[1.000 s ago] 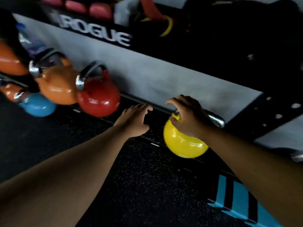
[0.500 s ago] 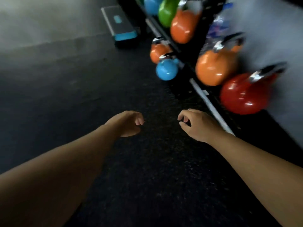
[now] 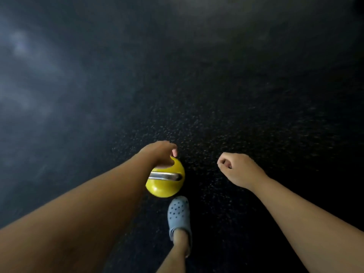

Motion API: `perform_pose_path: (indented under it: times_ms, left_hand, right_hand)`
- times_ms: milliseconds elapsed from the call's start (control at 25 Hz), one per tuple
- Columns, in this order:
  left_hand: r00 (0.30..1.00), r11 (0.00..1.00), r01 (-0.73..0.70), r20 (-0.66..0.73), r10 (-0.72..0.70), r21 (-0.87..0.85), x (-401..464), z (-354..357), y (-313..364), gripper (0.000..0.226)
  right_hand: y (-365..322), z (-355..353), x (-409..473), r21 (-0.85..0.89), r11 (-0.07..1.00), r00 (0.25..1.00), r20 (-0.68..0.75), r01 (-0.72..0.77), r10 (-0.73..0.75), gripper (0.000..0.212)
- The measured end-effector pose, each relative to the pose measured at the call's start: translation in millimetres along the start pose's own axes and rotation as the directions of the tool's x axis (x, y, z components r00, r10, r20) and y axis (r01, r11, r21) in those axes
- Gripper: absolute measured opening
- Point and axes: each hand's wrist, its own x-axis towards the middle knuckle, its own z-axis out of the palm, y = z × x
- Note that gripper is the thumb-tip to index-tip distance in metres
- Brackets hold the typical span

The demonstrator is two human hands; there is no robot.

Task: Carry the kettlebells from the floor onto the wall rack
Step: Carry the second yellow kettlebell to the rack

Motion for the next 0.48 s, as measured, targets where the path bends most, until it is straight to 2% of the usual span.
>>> perform_pose_path:
  times_ms: [120, 200, 280, 360, 480]
  left_hand:
    - [0.998, 0.998, 0.036, 0.058, -0.039, 0.049, 10.1, 37.2, -78.8, 0.048]
    - [0.996, 0.997, 0.043, 0.074, -0.048, 0.070, 17.1, 61.9, -106.4, 0.052]
    - [0.992, 0.995, 0.032, 0.118, -0.044, 0.099, 27.5, 91.3, -130.2, 0.054]
    - [0.989, 0.994, 0.010, 0.145, -0.026, 0.107, 39.0, 121.9, -145.9, 0.050]
    - [0.996, 1.000, 0.003, 0.090, 0.000, -0.031, 53.6, 141.2, -161.2, 0.030]
  right_hand:
    - [-44.5, 74.2, 46.8, 0.006, 0.999, 0.996, 0.079, 0.036, -0.036, 0.012]
    - [-59.0, 113.4, 69.9, 0.009, 0.998, 0.991, 0.121, 0.062, -0.063, 0.011]
    - [-69.9, 154.8, 94.3, -0.010, 0.992, 0.977, 0.172, 0.126, -0.123, 0.021]
    - [-75.4, 186.8, 112.7, -0.045, 0.986, 0.967, 0.206, 0.162, -0.149, 0.035]
    - [-77.2, 212.9, 135.6, -0.048, 0.989, 0.966, 0.226, 0.141, -0.127, 0.027]
